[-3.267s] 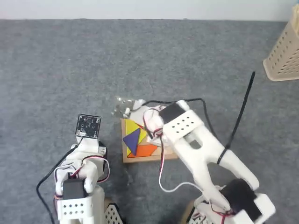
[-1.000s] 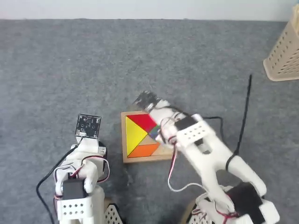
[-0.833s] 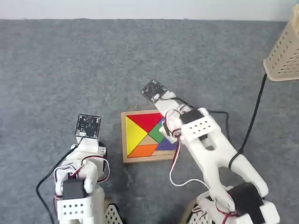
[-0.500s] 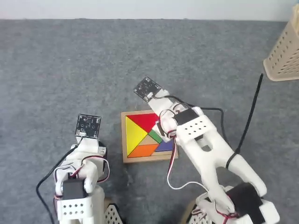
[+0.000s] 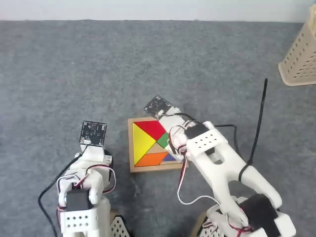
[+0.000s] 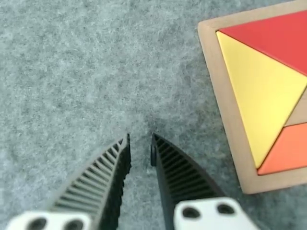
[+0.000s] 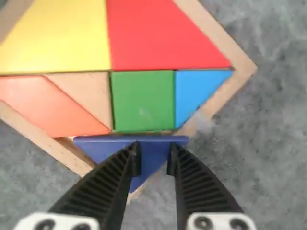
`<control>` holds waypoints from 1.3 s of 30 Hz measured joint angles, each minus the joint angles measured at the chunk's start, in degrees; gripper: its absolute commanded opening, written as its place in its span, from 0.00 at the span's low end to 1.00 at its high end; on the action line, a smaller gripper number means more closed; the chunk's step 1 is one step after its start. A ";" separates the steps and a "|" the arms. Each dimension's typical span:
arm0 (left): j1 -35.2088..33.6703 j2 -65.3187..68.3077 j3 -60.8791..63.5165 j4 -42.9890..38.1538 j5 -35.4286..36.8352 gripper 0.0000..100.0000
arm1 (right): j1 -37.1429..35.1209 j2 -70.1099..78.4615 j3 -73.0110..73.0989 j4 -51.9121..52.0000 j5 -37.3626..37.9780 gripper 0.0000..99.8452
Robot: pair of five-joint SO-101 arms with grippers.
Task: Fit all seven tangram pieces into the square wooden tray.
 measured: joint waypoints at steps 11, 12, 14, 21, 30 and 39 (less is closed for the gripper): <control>0.00 0.00 0.00 0.00 0.00 0.07 | -3.96 -0.18 0.88 2.81 0.00 0.09; 0.00 0.00 0.00 0.00 0.00 0.07 | -3.96 -0.97 0.97 3.69 -0.35 0.07; 0.00 0.00 0.00 0.00 0.00 0.07 | -3.69 -4.22 0.97 5.27 -1.67 0.01; 0.00 0.00 0.00 0.00 0.00 0.07 | 3.25 -23.30 6.51 6.42 -4.40 0.01; 0.00 0.00 0.00 0.00 0.00 0.07 | 11.25 -45.27 22.68 6.77 -4.48 0.01; 0.00 0.00 0.00 0.00 0.00 0.07 | 22.77 -67.25 41.32 6.77 -4.48 0.01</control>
